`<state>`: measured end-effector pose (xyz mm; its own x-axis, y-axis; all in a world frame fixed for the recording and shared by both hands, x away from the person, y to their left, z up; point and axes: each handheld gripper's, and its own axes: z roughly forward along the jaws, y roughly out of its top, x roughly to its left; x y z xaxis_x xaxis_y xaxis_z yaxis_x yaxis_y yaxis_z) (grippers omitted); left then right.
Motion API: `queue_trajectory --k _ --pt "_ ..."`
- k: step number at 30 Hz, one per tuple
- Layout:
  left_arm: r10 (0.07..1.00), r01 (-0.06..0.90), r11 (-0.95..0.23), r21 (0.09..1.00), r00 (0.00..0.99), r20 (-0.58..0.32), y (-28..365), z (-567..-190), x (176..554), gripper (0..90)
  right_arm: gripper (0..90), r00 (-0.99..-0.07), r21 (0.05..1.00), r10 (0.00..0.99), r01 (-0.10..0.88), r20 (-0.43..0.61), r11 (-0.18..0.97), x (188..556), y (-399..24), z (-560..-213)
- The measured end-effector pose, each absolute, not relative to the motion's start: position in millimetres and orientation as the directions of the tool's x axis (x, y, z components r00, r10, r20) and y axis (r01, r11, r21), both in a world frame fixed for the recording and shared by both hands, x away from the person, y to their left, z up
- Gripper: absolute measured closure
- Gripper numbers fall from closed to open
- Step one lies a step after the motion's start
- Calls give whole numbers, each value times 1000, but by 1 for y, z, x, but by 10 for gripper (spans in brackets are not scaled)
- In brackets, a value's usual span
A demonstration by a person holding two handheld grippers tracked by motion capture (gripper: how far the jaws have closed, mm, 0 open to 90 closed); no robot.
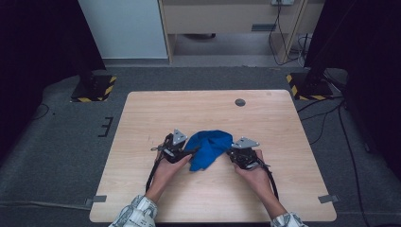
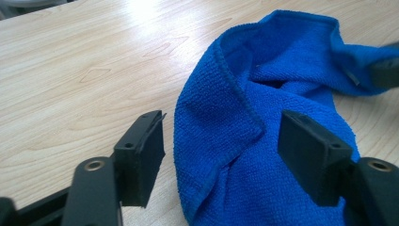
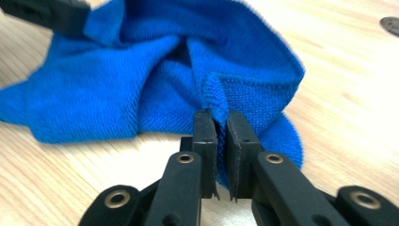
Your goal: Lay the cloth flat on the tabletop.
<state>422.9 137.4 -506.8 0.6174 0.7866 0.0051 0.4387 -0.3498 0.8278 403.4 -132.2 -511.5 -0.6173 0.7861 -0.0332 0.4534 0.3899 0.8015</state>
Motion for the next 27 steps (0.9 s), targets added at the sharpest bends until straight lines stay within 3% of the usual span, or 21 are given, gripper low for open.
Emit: queue_trajectory --k 8,17,20,27 --pt "765 416 -378 827 644 26 126 -509 422 417 877 -623 822 782 439 -12 362 399 -138 -498" --pt "784 447 -369 815 620 14 119 -522 438 282 881 -650 826 760 426 -4 369 389 -133 -493" --pt "790 457 -371 808 613 15 118 -525 441 288 881 -659 828 752 421 -2 371 385 -131 -491" --pt "808 469 -381 797 587 41 122 -525 444 555 882 -662 830 750 417 -2 371 383 -133 -488"
